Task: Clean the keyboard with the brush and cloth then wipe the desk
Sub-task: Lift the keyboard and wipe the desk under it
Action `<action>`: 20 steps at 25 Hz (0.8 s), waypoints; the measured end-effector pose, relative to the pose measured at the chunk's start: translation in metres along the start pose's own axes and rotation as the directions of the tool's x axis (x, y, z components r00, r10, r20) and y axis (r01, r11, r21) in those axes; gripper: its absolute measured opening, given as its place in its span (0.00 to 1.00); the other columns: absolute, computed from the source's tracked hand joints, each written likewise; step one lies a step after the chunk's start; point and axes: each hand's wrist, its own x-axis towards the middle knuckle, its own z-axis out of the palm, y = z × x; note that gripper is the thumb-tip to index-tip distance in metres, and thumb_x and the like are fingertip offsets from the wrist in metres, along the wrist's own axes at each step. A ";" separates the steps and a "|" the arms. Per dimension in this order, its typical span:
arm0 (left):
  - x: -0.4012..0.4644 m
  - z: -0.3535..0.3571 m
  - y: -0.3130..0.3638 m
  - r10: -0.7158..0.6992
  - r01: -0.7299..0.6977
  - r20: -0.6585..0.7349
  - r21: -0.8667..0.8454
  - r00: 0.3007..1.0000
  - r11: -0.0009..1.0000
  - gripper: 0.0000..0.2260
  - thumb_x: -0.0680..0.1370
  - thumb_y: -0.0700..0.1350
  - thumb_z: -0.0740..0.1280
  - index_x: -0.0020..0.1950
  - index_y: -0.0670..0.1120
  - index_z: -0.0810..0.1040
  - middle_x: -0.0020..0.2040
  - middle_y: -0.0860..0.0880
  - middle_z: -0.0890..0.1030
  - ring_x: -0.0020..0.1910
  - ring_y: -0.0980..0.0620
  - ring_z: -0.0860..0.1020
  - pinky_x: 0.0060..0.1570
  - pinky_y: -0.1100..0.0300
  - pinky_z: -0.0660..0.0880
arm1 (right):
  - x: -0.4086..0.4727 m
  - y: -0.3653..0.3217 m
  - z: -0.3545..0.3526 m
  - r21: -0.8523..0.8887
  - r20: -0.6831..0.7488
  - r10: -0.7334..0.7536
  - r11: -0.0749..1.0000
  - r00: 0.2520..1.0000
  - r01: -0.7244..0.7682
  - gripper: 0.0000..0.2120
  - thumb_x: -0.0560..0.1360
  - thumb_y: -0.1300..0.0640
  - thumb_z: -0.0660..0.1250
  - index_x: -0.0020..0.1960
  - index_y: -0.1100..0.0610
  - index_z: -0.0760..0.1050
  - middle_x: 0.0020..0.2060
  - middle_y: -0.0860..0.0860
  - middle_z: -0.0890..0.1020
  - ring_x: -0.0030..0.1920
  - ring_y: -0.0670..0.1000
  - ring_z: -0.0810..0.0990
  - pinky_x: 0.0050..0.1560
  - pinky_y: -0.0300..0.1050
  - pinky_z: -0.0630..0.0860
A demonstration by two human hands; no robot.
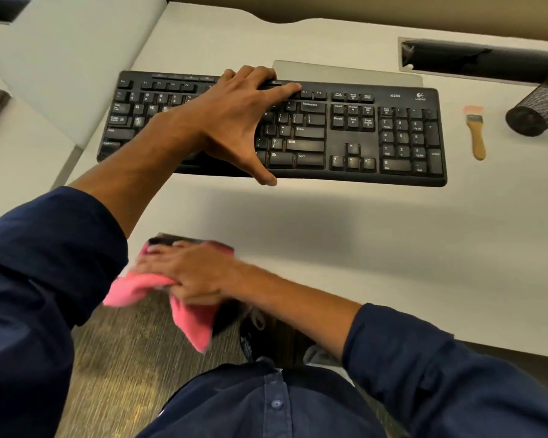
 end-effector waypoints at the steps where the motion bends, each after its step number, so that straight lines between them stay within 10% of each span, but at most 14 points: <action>1: -0.001 -0.002 0.001 0.003 -0.003 -0.010 0.006 1.000 1.000 0.64 0.52 0.82 0.60 0.82 0.50 0.52 0.76 0.36 0.59 0.73 0.36 0.60 0.73 0.37 0.56 | -0.011 0.006 -0.018 0.003 -0.081 0.106 0.994 0.991 -0.106 0.26 0.79 0.57 0.62 0.76 0.52 0.64 0.74 0.51 0.69 0.74 0.54 0.64 0.71 0.58 0.66; 8: 0.002 -0.005 0.012 0.024 -0.024 -0.040 -0.007 0.999 1.000 0.67 0.50 0.86 0.57 0.82 0.51 0.51 0.77 0.36 0.59 0.74 0.35 0.59 0.73 0.35 0.57 | -0.067 0.089 -0.013 -0.206 -0.270 0.479 0.819 0.835 -0.536 0.30 0.81 0.46 0.57 0.80 0.50 0.55 0.80 0.49 0.56 0.80 0.52 0.51 0.79 0.54 0.44; 14: 0.007 0.002 0.019 0.028 -0.028 -0.059 0.006 0.998 1.000 0.65 0.51 0.83 0.60 0.82 0.52 0.52 0.76 0.37 0.60 0.73 0.35 0.60 0.72 0.36 0.57 | -0.109 0.117 -0.020 -0.023 -0.658 0.568 0.641 0.494 -0.767 0.21 0.76 0.45 0.61 0.65 0.54 0.76 0.60 0.53 0.80 0.63 0.57 0.75 0.69 0.56 0.66; 20: 0.010 0.014 0.024 0.026 -0.026 -0.032 -0.008 0.999 1.000 0.65 0.51 0.83 0.60 0.82 0.52 0.52 0.77 0.37 0.59 0.74 0.36 0.59 0.73 0.37 0.56 | -0.182 0.139 -0.048 0.135 -0.765 0.615 0.442 0.191 -0.887 0.17 0.75 0.45 0.62 0.54 0.53 0.81 0.53 0.52 0.84 0.59 0.58 0.79 0.64 0.51 0.69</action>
